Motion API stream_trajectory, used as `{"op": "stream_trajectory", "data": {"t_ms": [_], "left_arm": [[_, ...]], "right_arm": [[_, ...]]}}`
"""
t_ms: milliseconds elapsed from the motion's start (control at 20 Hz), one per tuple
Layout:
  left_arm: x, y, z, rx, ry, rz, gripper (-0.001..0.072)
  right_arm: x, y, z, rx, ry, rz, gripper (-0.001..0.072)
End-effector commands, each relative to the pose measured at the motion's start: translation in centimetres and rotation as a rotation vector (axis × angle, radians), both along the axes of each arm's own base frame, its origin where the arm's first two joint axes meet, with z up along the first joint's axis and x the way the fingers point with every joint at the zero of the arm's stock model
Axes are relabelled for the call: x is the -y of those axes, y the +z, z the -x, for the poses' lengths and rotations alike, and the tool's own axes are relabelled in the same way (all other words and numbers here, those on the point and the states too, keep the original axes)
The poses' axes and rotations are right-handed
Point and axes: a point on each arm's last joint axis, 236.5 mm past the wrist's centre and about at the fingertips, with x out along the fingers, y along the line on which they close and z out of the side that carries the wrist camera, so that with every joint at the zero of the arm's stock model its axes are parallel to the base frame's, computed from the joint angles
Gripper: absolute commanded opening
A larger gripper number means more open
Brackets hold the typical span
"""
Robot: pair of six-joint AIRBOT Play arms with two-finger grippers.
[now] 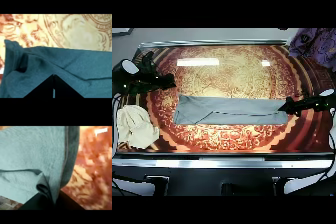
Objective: Fold the clothes and pants, and hang the long-sleeved shirts on hangers.
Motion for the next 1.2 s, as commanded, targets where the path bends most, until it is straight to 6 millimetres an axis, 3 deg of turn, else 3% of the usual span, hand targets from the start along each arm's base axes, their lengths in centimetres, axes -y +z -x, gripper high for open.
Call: {"op": "stream_trajectory", "data": {"t_ms": [0,300,500,750,950,1150], "left_arm": [[8.3,-1.0,0.0,-0.026,-0.07,0.177,0.0016],[28.1,-2.9,2.7,-0.08,-0.144,0.509,0.0015],[37.8,-2.9,5.6,-0.083,-0.153,0.628,0.0015],[44.8,-5.4,8.6,-0.196,-0.039,0.695,0.0014],[48.3,-7.4,9.7,-0.274,0.053,0.746,0.0013],[51.1,-9.7,12.1,-0.361,0.071,0.76,0.0013]], "right_arm": [[1.5,6.1,-0.3,0.043,-0.051,0.103,0.0033],[2.8,18.6,0.5,0.183,-0.141,0.232,0.0033],[2.6,23.9,2.0,0.219,-0.175,0.263,0.0034],[2.1,26.6,3.4,0.219,-0.192,0.27,0.0034],[2.0,27.8,3.9,0.233,-0.186,0.278,0.0034],[1.9,28.9,4.1,0.256,-0.18,0.287,0.0034]]}}
